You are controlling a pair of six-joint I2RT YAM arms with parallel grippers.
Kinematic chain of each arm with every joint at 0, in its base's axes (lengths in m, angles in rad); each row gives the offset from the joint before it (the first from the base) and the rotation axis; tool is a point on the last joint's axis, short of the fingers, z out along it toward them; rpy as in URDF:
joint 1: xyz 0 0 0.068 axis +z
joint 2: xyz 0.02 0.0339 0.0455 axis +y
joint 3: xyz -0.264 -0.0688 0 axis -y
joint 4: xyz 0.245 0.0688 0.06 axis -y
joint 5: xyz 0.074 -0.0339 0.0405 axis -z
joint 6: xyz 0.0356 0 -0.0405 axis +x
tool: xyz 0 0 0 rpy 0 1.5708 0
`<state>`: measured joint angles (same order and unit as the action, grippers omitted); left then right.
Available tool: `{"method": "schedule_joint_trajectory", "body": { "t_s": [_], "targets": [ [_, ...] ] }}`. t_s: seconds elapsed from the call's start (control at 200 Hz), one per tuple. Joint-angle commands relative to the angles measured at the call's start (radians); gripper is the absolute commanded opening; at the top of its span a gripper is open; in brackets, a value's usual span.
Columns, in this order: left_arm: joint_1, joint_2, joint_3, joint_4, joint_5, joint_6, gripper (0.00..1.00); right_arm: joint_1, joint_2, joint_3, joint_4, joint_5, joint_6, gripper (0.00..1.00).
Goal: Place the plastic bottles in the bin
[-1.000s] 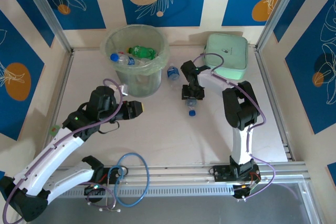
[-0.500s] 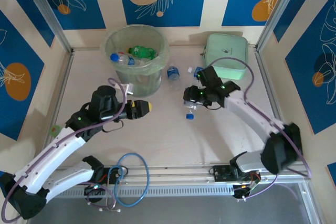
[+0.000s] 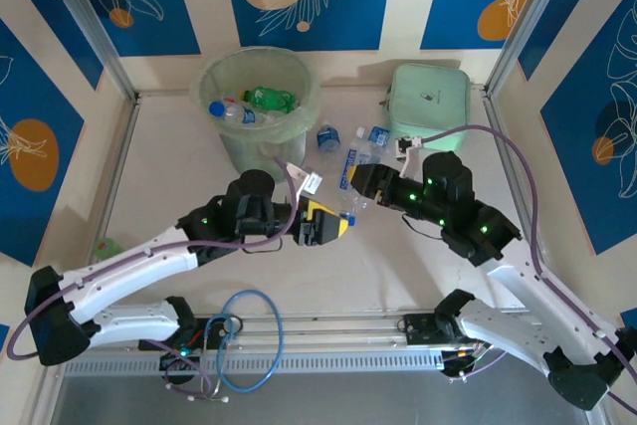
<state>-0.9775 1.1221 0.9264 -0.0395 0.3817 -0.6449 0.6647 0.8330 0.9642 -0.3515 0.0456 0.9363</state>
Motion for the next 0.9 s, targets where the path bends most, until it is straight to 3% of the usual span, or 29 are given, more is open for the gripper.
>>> {"method": "schedule_joint_trajectory", "body": {
  "t_s": [0.0,0.185,0.61,0.895],
  "targets": [
    [-0.012,0.014,0.026,0.093,-0.003,0.016,0.66,0.012,-0.029,-0.025,0.055,0.015,0.043,0.56],
    [-0.013,0.022,0.02,0.107,-0.012,0.012,0.67,0.018,-0.042,-0.036,0.084,-0.003,0.064,0.57],
    [-0.038,0.066,0.028,0.135,0.052,-0.007,0.45,0.042,-0.063,-0.079,0.118,0.058,0.091,0.57],
    [-0.041,0.078,0.027,0.148,0.067,-0.022,0.49,0.047,-0.082,-0.091,0.114,0.096,0.098,0.57]
  ]
}}
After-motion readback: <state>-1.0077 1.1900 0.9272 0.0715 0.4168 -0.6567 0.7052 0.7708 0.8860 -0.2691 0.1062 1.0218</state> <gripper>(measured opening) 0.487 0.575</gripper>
